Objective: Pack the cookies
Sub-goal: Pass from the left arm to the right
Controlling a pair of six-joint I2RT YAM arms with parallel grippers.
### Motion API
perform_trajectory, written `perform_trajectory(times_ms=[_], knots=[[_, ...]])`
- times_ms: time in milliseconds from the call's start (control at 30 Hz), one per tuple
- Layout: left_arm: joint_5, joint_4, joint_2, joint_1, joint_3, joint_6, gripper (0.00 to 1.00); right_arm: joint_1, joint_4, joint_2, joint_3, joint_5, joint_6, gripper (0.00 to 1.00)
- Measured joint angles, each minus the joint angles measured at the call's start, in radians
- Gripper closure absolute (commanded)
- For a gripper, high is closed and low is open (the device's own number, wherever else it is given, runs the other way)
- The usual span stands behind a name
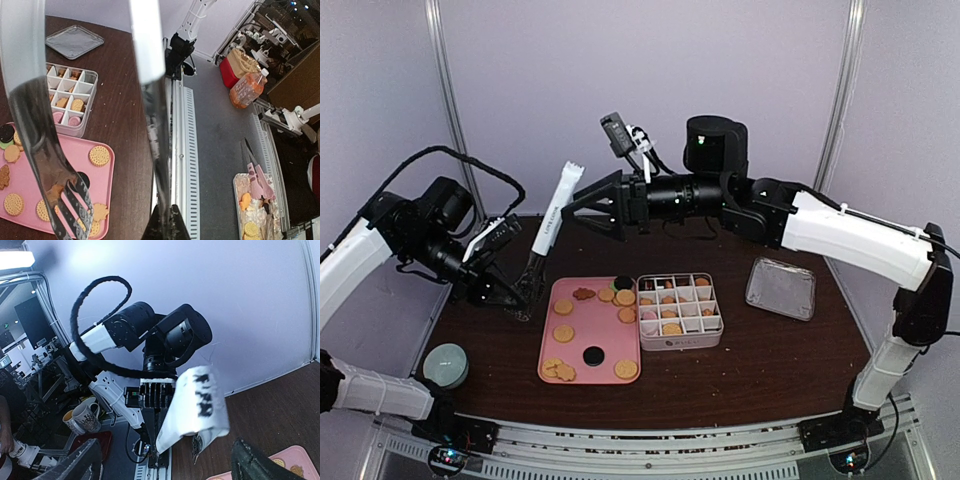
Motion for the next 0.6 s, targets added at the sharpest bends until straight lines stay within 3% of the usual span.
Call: perform_trajectory(times_ms=[600], knots=[[-0.057,-0.146,0.040,0.000,0.029,0.200,1.00,0.016,-0.043,0.185,0.136,-0.143,0.079,0.44]])
